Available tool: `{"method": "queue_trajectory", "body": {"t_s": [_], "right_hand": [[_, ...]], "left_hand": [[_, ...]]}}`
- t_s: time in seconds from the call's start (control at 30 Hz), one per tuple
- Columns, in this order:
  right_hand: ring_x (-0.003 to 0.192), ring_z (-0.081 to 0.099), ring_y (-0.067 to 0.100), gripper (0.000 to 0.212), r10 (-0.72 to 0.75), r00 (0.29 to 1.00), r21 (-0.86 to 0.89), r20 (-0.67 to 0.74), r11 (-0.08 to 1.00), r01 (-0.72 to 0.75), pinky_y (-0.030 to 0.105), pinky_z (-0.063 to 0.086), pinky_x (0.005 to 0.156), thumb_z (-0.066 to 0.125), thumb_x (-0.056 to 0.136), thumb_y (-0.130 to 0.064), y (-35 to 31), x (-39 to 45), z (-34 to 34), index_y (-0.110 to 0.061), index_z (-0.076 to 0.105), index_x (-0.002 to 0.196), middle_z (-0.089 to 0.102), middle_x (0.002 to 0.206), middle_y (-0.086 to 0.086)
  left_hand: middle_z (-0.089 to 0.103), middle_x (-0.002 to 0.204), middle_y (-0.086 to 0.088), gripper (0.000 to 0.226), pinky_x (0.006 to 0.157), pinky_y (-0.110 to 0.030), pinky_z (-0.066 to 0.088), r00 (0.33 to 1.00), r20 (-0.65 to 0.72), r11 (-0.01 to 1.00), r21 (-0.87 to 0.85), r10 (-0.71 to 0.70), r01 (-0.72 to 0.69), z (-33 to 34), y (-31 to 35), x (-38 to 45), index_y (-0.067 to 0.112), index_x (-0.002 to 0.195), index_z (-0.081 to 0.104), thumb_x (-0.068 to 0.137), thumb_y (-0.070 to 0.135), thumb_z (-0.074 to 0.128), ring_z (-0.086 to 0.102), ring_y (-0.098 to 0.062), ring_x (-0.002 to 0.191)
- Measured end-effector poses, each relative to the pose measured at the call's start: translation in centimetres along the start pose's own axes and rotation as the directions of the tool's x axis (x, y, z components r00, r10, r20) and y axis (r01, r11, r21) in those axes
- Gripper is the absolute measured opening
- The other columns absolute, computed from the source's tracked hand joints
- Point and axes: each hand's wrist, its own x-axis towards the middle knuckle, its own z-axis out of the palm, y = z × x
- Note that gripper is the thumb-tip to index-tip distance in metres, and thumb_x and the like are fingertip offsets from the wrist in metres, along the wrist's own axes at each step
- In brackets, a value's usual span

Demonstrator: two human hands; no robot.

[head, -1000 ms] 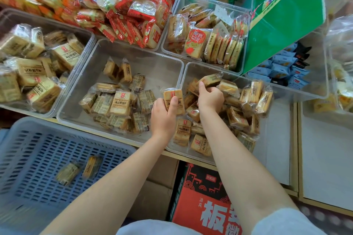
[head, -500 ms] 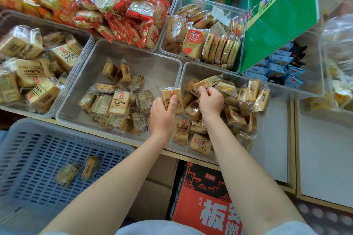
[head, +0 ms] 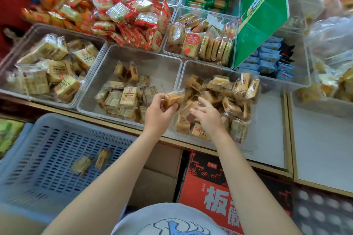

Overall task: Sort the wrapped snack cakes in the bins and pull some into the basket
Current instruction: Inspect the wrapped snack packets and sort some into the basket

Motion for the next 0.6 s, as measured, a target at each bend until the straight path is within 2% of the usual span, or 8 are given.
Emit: {"method": "queue_trajectory", "body": {"t_s": [0.07,0.13,0.2,0.23,0.3,0.43,0.53,0.6], "right_hand": [[0.131,0.051,0.014,0.027,0.038,0.998,0.119,0.048,0.992,-0.044,0.038,0.033,0.115,0.067,0.092,-0.033,-0.2,-1.3,0.5,-0.010,0.080,0.086,0.061,0.140,-0.004],[0.111,0.063,0.020,0.032,0.043,0.997,0.196,0.070,0.979,-0.056,0.045,0.037,0.113,0.066,0.088,-0.036,-0.7,-2.4,1.2,-0.013,0.074,0.066,0.075,0.104,0.003],[0.086,0.064,0.019,0.041,0.041,0.996,0.241,0.074,0.969,-0.058,0.042,0.044,0.102,0.062,0.095,-0.023,-1.5,-3.6,2.3,-0.015,0.069,0.055,0.071,0.074,0.003],[0.080,0.062,0.018,0.044,0.034,0.997,0.248,0.066,0.967,-0.050,0.040,0.045,0.096,0.061,0.096,-0.019,-2.1,-4.3,2.9,-0.016,0.068,0.053,0.068,0.068,0.003],[0.074,0.060,0.015,0.045,0.030,0.997,0.228,0.066,0.973,-0.044,0.035,0.047,0.086,0.061,0.098,-0.020,-3.1,-5.6,4.4,-0.016,0.068,0.053,0.067,0.066,0.003],[0.073,0.066,0.008,0.035,0.082,0.991,0.228,0.103,0.968,-0.104,0.021,0.053,0.069,0.061,0.101,-0.025,-4.3,-7.7,7.2,-0.013,0.073,0.070,0.070,0.069,-0.005],[0.091,0.072,0.020,0.027,0.076,0.982,0.234,0.171,0.965,-0.115,0.028,0.060,0.077,0.061,0.102,-0.025,-4.6,-9.1,9.1,-0.016,0.078,0.083,0.077,0.088,0.004],[0.097,0.071,0.023,0.022,0.048,0.980,0.220,0.192,0.971,-0.090,0.028,0.058,0.080,0.061,0.102,-0.024,-4.8,-9.8,10.0,-0.013,0.078,0.093,0.077,0.098,0.009]], "left_hand": [[0.070,0.101,0.000,0.021,0.080,-0.035,0.056,0.998,0.037,0.997,-0.045,-0.058,0.059,-1.3,-0.2,-1.3,0.023,0.108,0.055,0.095,0.022,0.072,0.068,-0.018,0.093],[0.071,0.106,-0.006,0.019,0.082,-0.042,0.059,0.990,0.071,0.987,-0.100,-0.122,0.129,-2.6,-0.4,-2.7,0.025,0.106,0.054,0.096,0.022,0.071,0.069,-0.023,0.098],[0.070,0.112,-0.009,0.018,0.084,-0.046,0.060,0.983,0.102,0.971,-0.169,-0.155,0.170,-3.8,-0.5,-4.0,0.025,0.107,0.054,0.098,0.022,0.069,0.070,-0.029,0.104],[0.070,0.115,-0.009,0.018,0.085,-0.046,0.060,0.979,0.122,0.961,-0.205,-0.160,0.183,-4.4,-0.5,-4.6,0.024,0.110,0.054,0.098,0.023,0.068,0.070,-0.029,0.106],[0.070,0.117,-0.007,0.030,0.085,-0.041,0.061,0.969,0.169,0.941,-0.259,-0.178,0.218,-5.4,-0.7,-5.9,0.023,0.118,0.054,0.096,0.035,0.070,0.071,-0.025,0.107],[0.070,0.119,-0.001,0.079,0.088,-0.040,0.061,0.965,0.187,0.941,-0.252,-0.183,0.227,-8.0,-2.2,-7.4,0.028,0.124,0.053,0.062,0.059,0.089,0.070,-0.016,0.107],[0.070,0.117,-0.005,0.085,0.086,-0.041,0.062,0.956,0.151,0.913,-0.291,-0.253,0.287,-10.1,-3.4,-7.8,0.020,0.123,0.055,0.055,0.058,0.090,0.072,-0.020,0.106],[0.071,0.115,-0.008,0.078,0.080,-0.037,0.063,0.945,0.166,0.886,-0.334,-0.280,0.321,-11.4,-4.0,-8.1,0.016,0.122,0.057,0.063,0.053,0.093,0.074,-0.019,0.100]]}}
